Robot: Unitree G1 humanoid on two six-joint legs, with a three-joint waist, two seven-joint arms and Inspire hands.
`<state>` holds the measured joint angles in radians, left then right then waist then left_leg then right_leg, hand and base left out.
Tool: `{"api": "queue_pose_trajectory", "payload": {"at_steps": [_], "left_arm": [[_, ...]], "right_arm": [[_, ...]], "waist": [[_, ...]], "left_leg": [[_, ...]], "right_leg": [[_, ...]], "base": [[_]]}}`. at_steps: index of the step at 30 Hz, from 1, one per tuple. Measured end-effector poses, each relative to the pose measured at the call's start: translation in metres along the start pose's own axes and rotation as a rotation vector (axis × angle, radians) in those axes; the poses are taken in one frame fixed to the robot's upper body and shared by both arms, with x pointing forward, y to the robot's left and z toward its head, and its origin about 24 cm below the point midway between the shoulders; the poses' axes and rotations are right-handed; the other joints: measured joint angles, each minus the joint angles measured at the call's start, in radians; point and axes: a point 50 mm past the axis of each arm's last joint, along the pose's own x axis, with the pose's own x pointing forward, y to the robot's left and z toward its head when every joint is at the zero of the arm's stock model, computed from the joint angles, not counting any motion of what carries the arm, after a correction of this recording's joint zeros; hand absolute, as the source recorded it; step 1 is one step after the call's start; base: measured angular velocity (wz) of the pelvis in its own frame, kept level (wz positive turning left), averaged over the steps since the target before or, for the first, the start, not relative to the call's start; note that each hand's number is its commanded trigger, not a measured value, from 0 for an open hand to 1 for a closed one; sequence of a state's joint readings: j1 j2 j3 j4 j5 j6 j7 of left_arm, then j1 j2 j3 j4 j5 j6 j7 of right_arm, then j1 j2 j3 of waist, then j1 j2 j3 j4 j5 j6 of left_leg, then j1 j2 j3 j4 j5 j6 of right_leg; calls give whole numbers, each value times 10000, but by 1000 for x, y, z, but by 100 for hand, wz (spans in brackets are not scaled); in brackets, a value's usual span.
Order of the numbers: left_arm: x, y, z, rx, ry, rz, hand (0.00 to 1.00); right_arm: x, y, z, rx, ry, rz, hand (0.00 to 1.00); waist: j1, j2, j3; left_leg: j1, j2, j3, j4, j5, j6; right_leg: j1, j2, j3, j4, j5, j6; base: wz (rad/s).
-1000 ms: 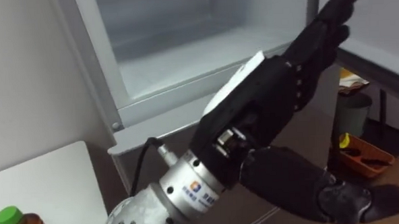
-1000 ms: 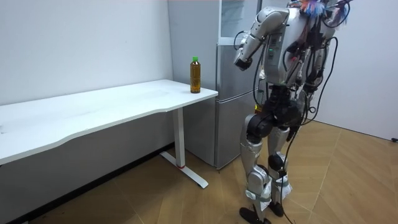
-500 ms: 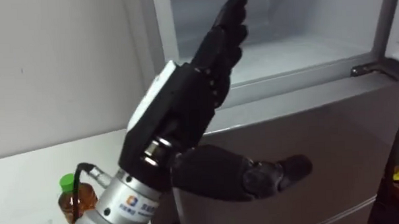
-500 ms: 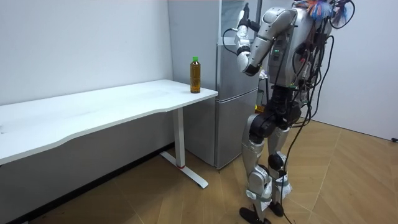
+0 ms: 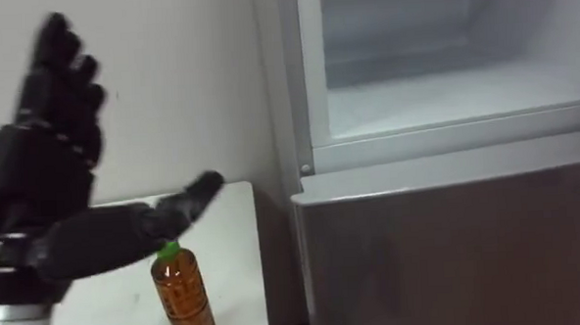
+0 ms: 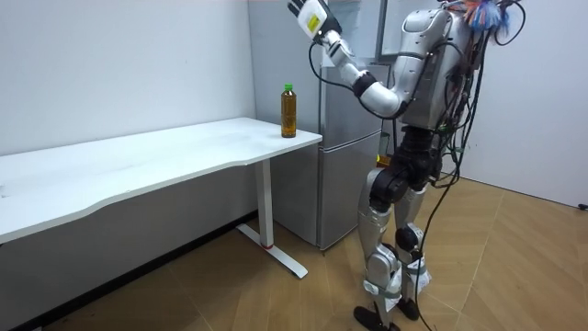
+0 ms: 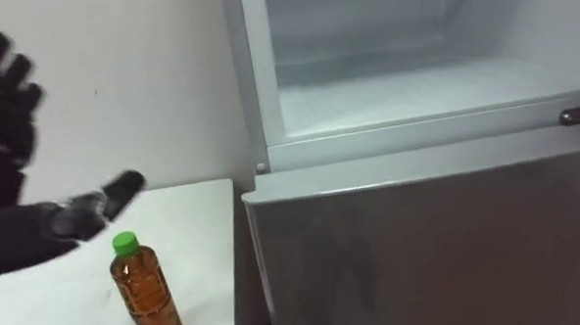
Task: Put the bottle in the upper fridge
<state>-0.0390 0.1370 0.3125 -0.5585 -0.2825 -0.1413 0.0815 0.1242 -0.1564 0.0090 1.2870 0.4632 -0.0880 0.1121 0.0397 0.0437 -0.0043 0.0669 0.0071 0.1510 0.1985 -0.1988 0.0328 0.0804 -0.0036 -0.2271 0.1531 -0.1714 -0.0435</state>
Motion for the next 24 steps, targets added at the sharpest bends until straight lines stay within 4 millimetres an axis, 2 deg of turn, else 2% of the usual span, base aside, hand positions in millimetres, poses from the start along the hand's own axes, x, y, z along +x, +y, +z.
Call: {"api": "queue_pose_trajectory", "payload": {"at_steps": [2,4,6,9,11,12,14,16,21,24], "left_arm": [[-1,14,4,289,-213,997,0],[-4,28,8,679,-348,1911,0],[-13,48,10,1319,-246,3066,0],[-29,72,8,1994,285,4379,0],[-36,82,5,1850,597,5101,0],[-41,90,5,1789,754,5619,0],[-48,102,4,1853,938,6411,0],[-55,109,0,1887,1224,6997,0],[-99,141,-32,1839,3582,8846,0],[-150,156,-62,1657,6004,10321,0]], "right_arm": [[-1,-1,-3,56,32,-42,0],[-2,-3,-7,189,49,-95,0],[-4,-7,-12,383,45,-246,0],[-5,-10,-12,594,-19,-372,0],[-7,-13,-17,726,83,-466,0],[-7,-13,-16,736,62,-451,0],[-8,-15,-20,751,168,-595,0],[-9,-17,-21,816,215,-716,0],[-10,-19,-22,1124,241,-806,0],[-10,-18,-22,1087,279,-770,0]], "waist": [[27,-20,13],[233,-3,8],[392,58,22],[474,174,1],[489,207,6],[556,240,-36],[599,233,-34],[733,221,-25],[765,246,-35],[742,186,-15]], "left_leg": [[93,-30,-46,-19,-1,-1],[187,-40,-34,-46,-4,-2],[292,-51,-28,-110,-8,-4],[232,-54,-109,-101,-71,-7],[157,-86,-225,-96,-76,-3],[146,-107,-307,-95,-75,-1],[142,-168,-490,-97,-77,3],[163,-198,-494,-106,-75,5],[315,-208,-532,-186,-74,9],[326,-202,-579,-266,-76,6]], "right_leg": [[98,-27,-49,22,-65,17],[157,-46,-44,41,-93,23],[234,-65,-70,31,-105,30],[226,-76,-207,19,-123,50],[209,-83,-253,27,-161,75],[196,-84,-259,36,-166,77],[200,-86,-276,28,-173,83],[218,-107,-317,37,-173,84],[244,-172,-333,205,-296,110],[217,-132,-247,178,-315,100]], "base": [[10],[-4],[-3],[9],[19],[14],[4],[0],[-1],[-3]]}}
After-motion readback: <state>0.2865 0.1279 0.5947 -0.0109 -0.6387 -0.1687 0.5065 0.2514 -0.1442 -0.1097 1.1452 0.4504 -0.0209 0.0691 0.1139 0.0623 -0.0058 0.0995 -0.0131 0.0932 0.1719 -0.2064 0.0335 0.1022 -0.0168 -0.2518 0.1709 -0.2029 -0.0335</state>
